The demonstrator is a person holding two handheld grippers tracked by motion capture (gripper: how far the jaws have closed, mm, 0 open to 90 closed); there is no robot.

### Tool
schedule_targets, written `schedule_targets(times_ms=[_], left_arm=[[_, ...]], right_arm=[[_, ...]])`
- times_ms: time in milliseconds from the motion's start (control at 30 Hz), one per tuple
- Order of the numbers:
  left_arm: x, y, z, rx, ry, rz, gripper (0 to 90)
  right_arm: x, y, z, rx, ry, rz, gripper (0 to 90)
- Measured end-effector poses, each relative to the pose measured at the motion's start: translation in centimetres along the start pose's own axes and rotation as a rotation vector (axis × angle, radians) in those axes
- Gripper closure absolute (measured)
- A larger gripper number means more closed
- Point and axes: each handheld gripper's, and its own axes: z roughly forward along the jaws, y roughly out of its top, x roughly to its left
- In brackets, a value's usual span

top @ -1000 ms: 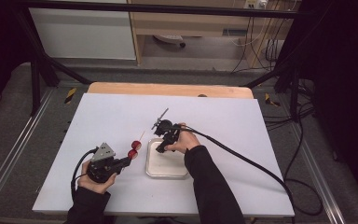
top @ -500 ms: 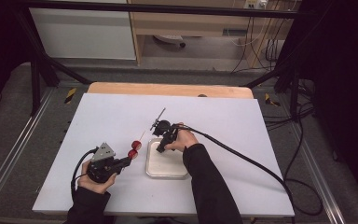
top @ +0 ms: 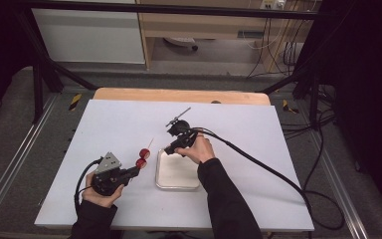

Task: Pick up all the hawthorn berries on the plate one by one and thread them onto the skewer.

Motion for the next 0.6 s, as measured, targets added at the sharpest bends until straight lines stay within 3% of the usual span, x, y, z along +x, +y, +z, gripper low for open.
schedule_targets(times_ms=[33,100,133,333,433,467,600], left_arm=[[-0.1,0.1,-0.1,-0.004,-0.002,0.001,88.4],[-0.3,0.1,-0.1,-0.012,-0.001,0.002,88.4],[-0.4,0.2,-0.1,-0.013,0.000,0.004,88.4],[-1.1,0.3,-0.1,-0.027,0.003,0.001,88.4],[-1.4,0.4,-0.2,-0.038,0.000,-0.010,88.4],[-1.6,0.4,-0.2,-0.040,0.002,-0.015,88.4],[-2.3,0.4,0.0,-0.052,0.002,-0.038,88.4]], right_arm=[[0.1,-0.5,-0.9,-0.070,0.008,0.052,60.8],[0.1,-0.7,-1.3,-0.092,0.011,0.077,60.8],[0.1,-1.1,-1.8,-0.138,0.018,0.117,60.9],[0.1,-3.6,-3.7,-0.345,0.064,0.249,60.9],[0.4,-4.8,-4.3,-0.477,0.109,0.331,60.9],[0.7,-5.5,-4.5,-0.547,0.123,0.364,60.9],[1.1,-6.1,-4.5,-0.639,0.148,0.410,60.9]])
